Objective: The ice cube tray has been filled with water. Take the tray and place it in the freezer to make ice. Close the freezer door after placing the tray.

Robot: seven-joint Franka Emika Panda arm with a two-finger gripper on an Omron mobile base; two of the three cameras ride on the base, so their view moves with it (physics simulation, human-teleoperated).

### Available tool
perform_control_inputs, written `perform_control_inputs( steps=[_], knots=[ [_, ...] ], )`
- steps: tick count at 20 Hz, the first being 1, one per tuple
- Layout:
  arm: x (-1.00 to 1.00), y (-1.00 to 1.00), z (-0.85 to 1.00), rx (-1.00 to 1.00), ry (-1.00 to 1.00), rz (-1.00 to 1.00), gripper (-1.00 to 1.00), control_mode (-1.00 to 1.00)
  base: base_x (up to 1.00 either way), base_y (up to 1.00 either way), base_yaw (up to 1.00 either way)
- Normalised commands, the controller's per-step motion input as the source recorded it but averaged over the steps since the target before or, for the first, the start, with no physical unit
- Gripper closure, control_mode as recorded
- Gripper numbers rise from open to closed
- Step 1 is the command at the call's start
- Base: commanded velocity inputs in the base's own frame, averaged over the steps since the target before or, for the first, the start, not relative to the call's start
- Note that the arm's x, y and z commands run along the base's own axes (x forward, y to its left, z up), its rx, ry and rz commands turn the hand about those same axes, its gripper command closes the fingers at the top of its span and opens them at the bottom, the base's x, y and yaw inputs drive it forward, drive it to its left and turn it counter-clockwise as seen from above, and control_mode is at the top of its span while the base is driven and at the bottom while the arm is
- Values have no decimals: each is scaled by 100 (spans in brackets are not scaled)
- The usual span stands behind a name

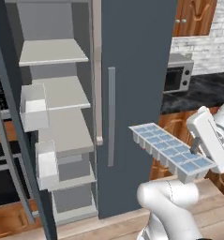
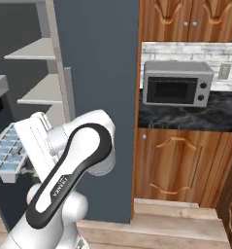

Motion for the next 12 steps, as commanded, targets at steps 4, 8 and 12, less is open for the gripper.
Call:
perform_control_inputs(
  steps=[4, 8, 12],
  knots=[
    [0, 0, 0, 0, 0, 0, 100, 100, 67, 58, -18],
    [0, 0, 0, 0, 0, 0, 100, 100, 59, 41, -14],
    [0, 0, 0, 0, 0, 0, 100, 100, 43, 54, -15]
  ],
)
